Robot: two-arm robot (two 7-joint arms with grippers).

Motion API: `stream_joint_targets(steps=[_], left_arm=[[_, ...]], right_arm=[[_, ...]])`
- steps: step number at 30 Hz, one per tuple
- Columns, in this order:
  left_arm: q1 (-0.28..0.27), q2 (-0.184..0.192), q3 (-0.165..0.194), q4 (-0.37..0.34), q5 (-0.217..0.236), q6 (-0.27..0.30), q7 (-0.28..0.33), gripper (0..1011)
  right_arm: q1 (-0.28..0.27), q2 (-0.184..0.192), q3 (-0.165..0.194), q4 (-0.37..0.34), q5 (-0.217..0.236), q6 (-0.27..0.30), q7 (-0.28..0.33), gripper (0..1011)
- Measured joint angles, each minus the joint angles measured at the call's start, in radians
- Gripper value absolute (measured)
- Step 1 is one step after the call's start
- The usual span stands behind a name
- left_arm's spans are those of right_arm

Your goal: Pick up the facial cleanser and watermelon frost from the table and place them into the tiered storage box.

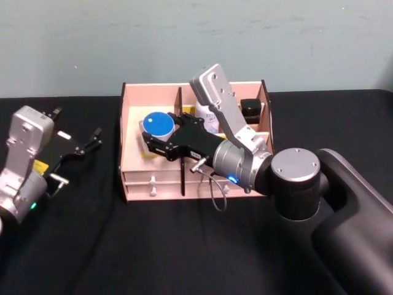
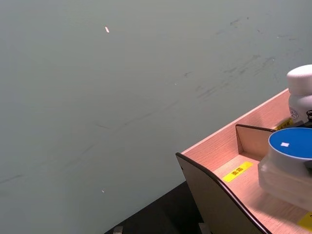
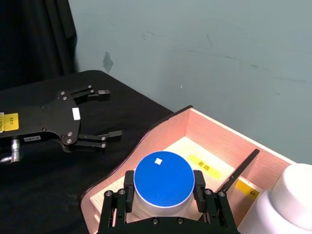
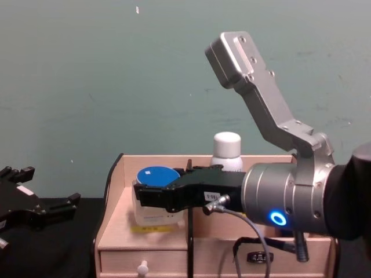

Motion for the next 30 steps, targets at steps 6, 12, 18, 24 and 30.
stream_joint_targets(steps=[6,12,18,24,30], left_arm=[[0.0,0.0,0.0,0.0,0.0,0.0,0.0,1001],[0.0,0.0,0.0,0.0,0.0,0.0,0.0,1001],[0.0,0.0,0.0,0.0,0.0,0.0,0.0,1001],[0.0,0.0,0.0,0.0,0.0,0.0,0.0,1001],[0.0,0.0,0.0,0.0,0.0,0.0,0.0,1001]], right_arm=[[0.008,-0.007,0.005,0.015,-0.005,0.006,-0.001,713],[0.016,-0.016,0.008,0.036,-0.008,0.013,-0.001,713],[0.023,-0.021,0.006,0.049,-0.013,0.012,0.001,713],[0.023,-0.02,0.006,0.049,-0.013,0.012,0.001,713],[0.022,-0.019,0.006,0.048,-0.013,0.014,0.002,849]])
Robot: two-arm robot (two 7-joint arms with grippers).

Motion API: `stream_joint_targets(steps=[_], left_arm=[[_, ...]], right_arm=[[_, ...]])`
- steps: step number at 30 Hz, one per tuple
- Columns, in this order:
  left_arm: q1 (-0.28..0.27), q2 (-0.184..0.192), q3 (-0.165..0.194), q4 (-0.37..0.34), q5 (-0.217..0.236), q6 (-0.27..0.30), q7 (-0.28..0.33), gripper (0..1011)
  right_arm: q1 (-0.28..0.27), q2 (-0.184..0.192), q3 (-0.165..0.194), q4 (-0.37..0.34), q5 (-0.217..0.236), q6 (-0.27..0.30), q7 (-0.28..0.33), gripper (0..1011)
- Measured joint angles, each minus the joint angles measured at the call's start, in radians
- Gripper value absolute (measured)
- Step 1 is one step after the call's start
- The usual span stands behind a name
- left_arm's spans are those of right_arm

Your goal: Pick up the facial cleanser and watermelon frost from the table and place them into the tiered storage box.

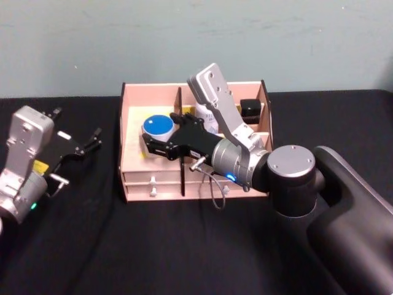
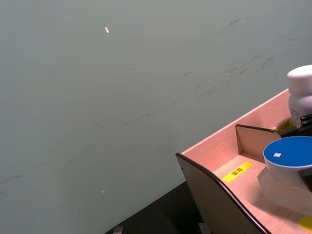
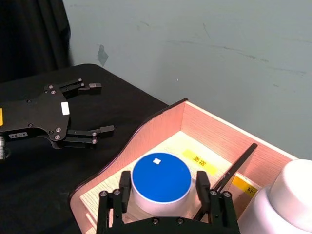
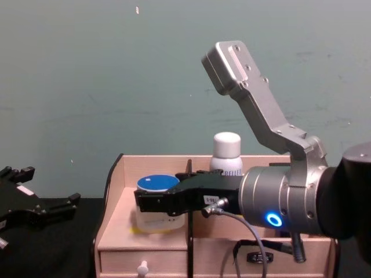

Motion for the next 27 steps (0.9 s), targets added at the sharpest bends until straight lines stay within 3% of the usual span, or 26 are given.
stream_joint_targets(steps=[7,19,27], left_arm=[[0.0,0.0,0.0,0.0,0.0,0.0,0.0,1001],[0.0,0.0,0.0,0.0,0.0,0.0,0.0,1001],[0.0,0.0,0.0,0.0,0.0,0.0,0.0,1001]], right_arm=[[-0.004,0.002,0.001,-0.008,-0.001,-0.017,0.002,1002],[-0.035,0.038,0.017,-0.104,-0.016,-0.088,0.007,1000],[-0.104,0.088,0.049,-0.228,-0.018,-0.12,-0.013,1000]])
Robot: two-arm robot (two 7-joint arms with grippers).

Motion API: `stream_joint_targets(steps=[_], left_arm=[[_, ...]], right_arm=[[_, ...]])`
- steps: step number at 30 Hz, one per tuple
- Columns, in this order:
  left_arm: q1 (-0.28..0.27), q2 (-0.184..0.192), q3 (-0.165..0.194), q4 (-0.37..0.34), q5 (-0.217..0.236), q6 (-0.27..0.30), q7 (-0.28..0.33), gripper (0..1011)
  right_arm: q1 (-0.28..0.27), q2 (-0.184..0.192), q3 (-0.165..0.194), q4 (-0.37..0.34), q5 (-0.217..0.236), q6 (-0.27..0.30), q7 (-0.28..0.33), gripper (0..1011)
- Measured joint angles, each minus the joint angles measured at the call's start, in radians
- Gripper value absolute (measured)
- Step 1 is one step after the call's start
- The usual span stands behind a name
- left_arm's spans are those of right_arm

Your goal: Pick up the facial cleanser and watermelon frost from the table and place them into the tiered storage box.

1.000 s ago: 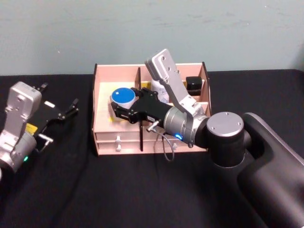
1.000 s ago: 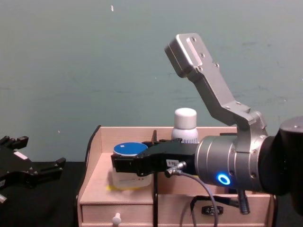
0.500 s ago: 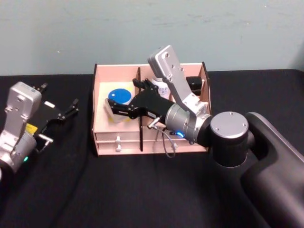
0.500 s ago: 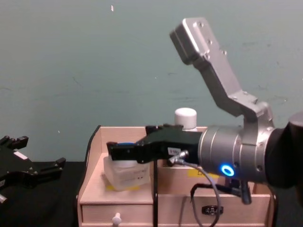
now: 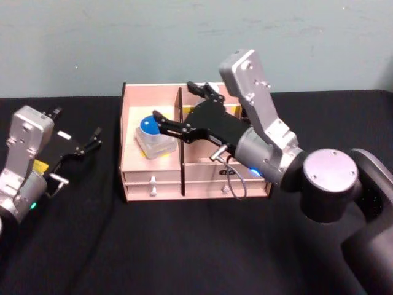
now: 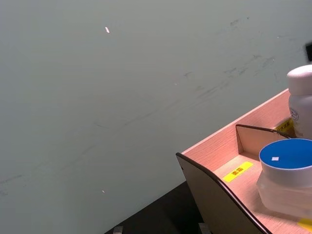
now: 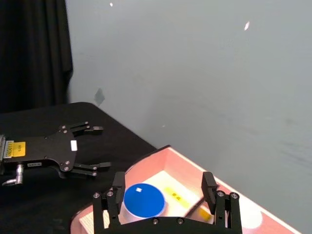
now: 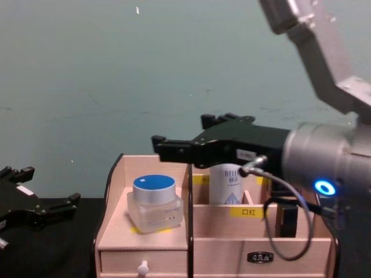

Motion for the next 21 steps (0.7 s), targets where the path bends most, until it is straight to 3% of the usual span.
stream_joint_targets(steps=[13,21], left_arm=[[0.0,0.0,0.0,0.0,0.0,0.0,0.0,1001],[0.0,0.0,0.0,0.0,0.0,0.0,0.0,1001]], right_arm=[[-0.181,0.069,0.074,-0.197,-0.075,-0.074,-0.087,1000],[-0.27,0.072,0.141,-0.241,-0.117,-0.081,-0.16,1000]])
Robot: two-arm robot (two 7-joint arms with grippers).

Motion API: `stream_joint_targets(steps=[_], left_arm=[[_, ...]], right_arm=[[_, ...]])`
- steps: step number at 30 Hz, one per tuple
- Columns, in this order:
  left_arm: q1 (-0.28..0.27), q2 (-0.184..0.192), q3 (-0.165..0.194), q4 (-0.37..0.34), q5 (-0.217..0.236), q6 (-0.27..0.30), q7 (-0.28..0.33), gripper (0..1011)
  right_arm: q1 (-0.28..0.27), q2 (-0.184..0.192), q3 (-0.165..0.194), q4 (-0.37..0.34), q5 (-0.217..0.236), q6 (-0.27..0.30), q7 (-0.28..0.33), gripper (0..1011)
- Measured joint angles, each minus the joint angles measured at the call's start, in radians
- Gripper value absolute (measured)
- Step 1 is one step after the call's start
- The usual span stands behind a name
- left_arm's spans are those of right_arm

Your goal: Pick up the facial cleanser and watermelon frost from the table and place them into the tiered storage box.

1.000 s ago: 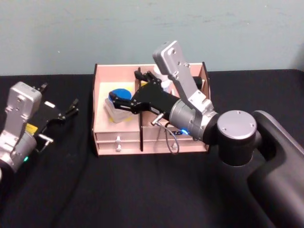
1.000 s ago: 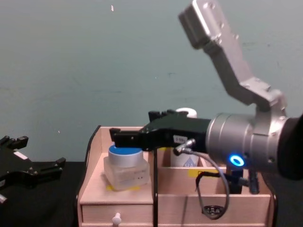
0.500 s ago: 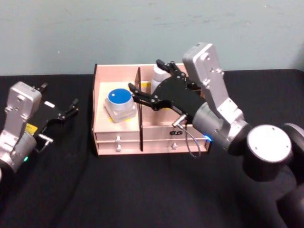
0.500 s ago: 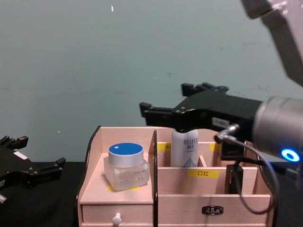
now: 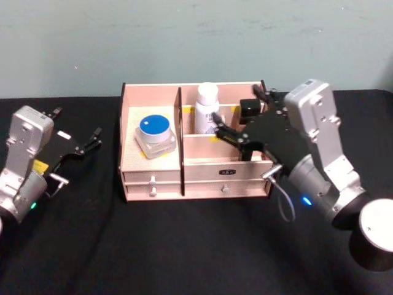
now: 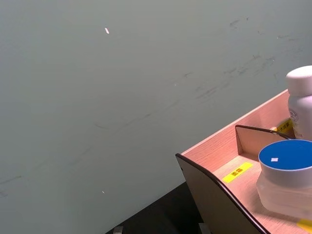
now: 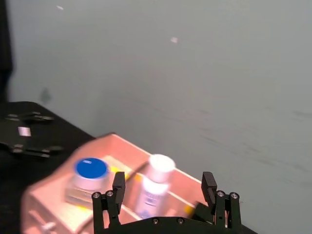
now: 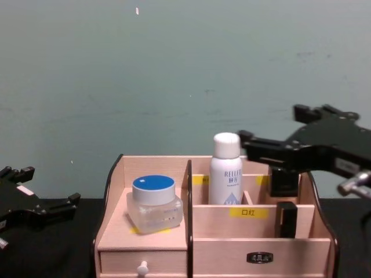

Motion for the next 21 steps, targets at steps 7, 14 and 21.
stream_joint_targets(steps=[7,14,21], left_arm=[[0.0,0.0,0.0,0.0,0.0,0.0,0.0,1001],[0.0,0.0,0.0,0.0,0.0,0.0,0.0,1001],[0.0,0.0,0.0,0.0,0.0,0.0,0.0,1001]], right_arm=[[0.001,-0.029,0.071,0.042,-0.029,0.006,-0.068,1000],[0.032,-0.071,0.139,0.127,-0.031,0.029,-0.114,1000],[0.06,-0.097,0.169,0.201,-0.046,0.041,-0.134,1000]])
